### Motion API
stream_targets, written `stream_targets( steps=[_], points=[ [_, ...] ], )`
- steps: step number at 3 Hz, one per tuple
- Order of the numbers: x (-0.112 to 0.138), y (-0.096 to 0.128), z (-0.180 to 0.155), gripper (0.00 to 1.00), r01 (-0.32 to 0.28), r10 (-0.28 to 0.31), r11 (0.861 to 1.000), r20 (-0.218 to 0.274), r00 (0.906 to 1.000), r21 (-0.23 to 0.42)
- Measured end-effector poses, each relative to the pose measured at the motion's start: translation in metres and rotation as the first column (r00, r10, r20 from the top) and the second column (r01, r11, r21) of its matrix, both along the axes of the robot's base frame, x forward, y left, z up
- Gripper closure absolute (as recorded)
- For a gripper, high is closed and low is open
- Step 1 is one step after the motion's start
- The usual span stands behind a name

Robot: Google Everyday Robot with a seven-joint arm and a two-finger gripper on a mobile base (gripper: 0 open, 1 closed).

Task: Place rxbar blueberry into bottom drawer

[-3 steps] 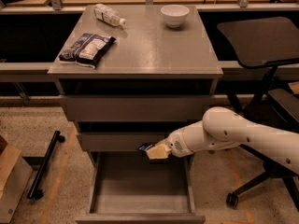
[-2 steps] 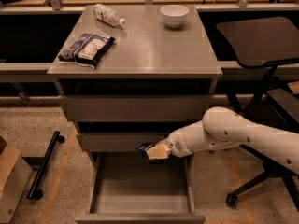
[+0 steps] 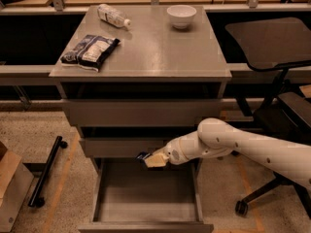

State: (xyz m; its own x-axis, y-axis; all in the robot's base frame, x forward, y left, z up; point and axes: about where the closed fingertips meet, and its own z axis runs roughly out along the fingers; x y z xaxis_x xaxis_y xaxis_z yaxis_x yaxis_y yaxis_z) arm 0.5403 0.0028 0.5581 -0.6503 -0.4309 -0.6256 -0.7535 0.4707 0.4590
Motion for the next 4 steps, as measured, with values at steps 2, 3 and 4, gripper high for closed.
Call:
stream_targets(
  steps=[2,3,4],
  points=[
    [0.036,0.011,-0.075,1.0,-0.012,0.014,1.0,-0.059,0.9982,0.022],
    [0.037,0.013,-0.08,1.0,-0.015,0.016,1.0,-0.064,0.9978,0.01],
    [0.026,0.011,-0.093,1.0,-0.016,0.016,1.0,-0.042,0.999,-0.007]
  ],
)
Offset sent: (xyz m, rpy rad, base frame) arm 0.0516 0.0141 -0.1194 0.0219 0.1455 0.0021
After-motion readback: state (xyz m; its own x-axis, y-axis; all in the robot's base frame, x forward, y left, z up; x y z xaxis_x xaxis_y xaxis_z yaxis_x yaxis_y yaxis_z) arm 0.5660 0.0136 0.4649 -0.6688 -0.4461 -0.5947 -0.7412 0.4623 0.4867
